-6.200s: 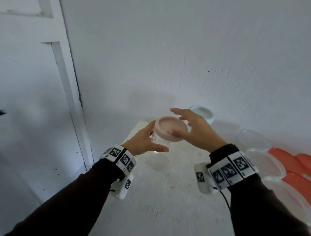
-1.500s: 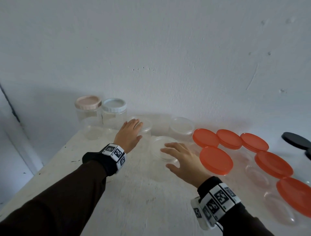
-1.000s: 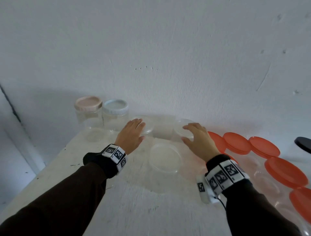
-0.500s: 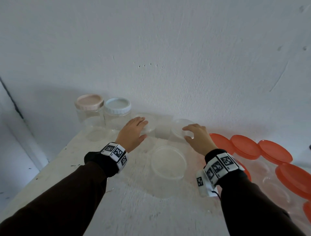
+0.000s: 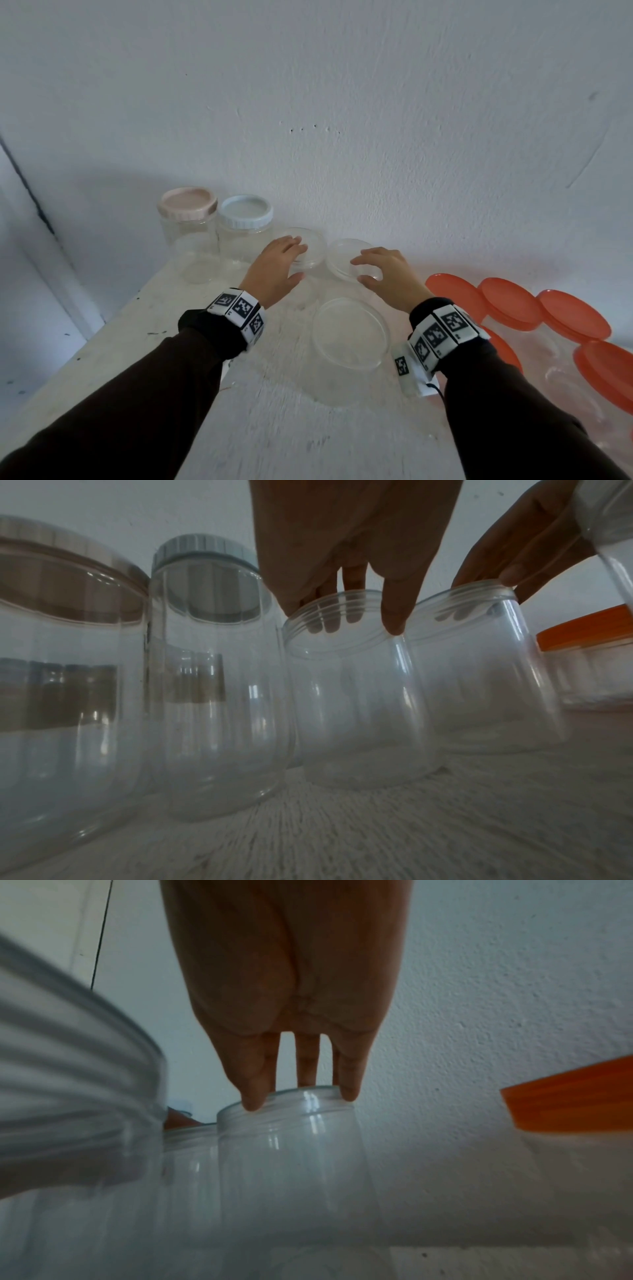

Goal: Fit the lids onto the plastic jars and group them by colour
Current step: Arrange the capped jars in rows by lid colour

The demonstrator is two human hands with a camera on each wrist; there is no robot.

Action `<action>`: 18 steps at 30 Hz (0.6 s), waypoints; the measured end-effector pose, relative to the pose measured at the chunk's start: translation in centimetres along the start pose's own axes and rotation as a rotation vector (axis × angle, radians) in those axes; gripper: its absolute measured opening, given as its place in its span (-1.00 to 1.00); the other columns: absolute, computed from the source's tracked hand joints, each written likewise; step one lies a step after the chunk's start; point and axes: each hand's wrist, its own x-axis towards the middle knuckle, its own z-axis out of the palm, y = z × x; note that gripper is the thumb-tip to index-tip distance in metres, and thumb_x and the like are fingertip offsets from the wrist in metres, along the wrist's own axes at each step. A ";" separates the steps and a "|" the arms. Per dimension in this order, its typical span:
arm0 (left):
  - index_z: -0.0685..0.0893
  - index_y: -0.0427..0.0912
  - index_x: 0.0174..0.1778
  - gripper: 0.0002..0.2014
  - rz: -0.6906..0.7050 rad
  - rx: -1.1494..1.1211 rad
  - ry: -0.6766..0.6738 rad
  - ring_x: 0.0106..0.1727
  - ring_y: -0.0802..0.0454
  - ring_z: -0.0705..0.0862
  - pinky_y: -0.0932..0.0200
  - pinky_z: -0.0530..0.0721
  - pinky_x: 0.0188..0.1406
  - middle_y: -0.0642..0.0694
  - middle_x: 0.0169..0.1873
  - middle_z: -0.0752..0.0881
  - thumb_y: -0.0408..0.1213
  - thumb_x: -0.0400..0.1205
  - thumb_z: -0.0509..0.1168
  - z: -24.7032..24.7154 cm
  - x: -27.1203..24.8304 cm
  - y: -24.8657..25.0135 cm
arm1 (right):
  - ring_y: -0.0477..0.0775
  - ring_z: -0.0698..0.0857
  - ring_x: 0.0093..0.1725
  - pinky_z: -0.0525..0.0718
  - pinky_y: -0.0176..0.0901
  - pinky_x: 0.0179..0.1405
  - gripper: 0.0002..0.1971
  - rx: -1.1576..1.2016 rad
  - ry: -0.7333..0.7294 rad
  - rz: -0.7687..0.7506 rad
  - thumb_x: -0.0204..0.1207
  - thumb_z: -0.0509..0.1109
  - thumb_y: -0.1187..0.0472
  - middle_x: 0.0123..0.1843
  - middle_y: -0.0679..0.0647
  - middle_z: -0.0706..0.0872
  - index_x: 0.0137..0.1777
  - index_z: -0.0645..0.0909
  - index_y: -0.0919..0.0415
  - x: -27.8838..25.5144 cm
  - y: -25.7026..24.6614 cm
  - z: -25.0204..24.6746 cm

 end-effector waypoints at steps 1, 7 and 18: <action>0.49 -0.31 0.41 -0.50 -0.004 -0.006 -0.004 0.51 -0.16 0.35 0.09 0.19 0.51 -0.23 0.45 0.46 -0.32 0.55 0.38 -0.1 0.0 0.0 | 0.12 0.25 0.48 0.15 -0.20 0.34 -0.66 0.003 0.003 -0.002 0.59 0.31 0.23 0.49 0.06 0.44 0.35 0.56 0.05 0.0 0.1 0.0; 0.50 -0.30 0.40 -0.51 -0.007 -0.016 -0.018 0.51 -0.15 0.35 0.07 0.22 0.50 -0.22 0.44 0.47 -0.33 0.55 0.39 -0.3 0.1 0.1 | 0.12 0.24 0.48 0.15 -0.16 0.38 -0.66 0.003 0.005 -0.008 0.59 0.31 0.22 0.49 0.06 0.43 0.35 0.55 0.05 0.2 0.2 0.1; 0.34 -0.25 0.51 -0.45 0.003 0.036 -0.101 0.53 -0.06 0.30 0.16 0.24 0.47 -0.16 0.50 0.38 -0.18 0.62 0.29 -1.9 0.2 1.0 | 0.07 0.28 0.54 0.18 -0.13 0.48 -0.59 0.033 0.019 -0.010 0.61 0.29 0.18 0.57 0.03 0.32 0.46 0.44 0.06 -1.3 0.3 -0.8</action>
